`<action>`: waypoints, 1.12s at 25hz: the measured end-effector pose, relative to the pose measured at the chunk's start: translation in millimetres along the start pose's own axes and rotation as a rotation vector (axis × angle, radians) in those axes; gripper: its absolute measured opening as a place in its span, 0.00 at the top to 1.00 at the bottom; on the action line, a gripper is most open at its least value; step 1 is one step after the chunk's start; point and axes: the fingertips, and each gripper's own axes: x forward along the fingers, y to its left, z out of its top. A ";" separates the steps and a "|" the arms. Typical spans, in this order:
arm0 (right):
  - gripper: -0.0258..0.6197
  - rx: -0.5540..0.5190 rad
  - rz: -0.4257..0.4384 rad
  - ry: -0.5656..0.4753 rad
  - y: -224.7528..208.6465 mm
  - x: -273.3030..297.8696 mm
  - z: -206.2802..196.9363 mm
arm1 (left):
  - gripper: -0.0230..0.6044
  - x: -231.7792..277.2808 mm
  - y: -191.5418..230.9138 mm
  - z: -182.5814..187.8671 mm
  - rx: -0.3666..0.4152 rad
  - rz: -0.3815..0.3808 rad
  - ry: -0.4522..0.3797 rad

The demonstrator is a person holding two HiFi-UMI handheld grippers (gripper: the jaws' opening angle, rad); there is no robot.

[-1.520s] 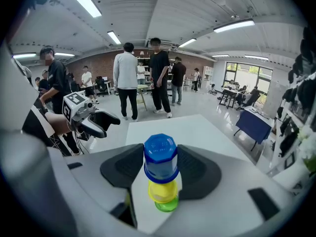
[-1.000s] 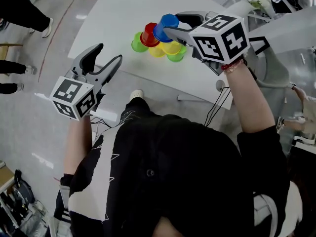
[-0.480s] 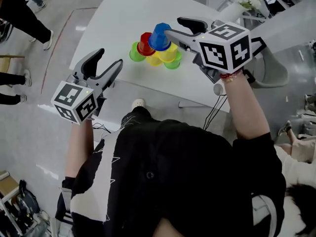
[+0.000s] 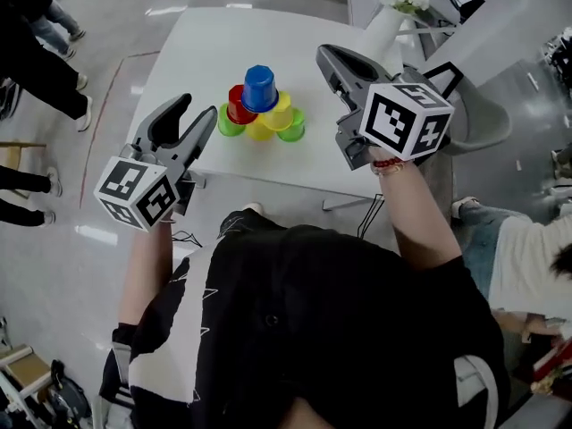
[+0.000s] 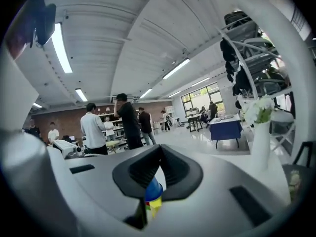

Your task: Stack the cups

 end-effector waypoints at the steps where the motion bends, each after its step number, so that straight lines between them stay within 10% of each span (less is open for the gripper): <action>1: 0.96 0.013 -0.005 -0.012 -0.4 -4.5 -1.6 | 0.62 1.3 -3.5 2.4 0.001 -0.001 -0.005; 28: 0.96 0.067 -0.079 0.027 4.2 -86.1 -92.0 | 0.95 -18.5 -75.5 -48.5 -0.091 0.117 0.024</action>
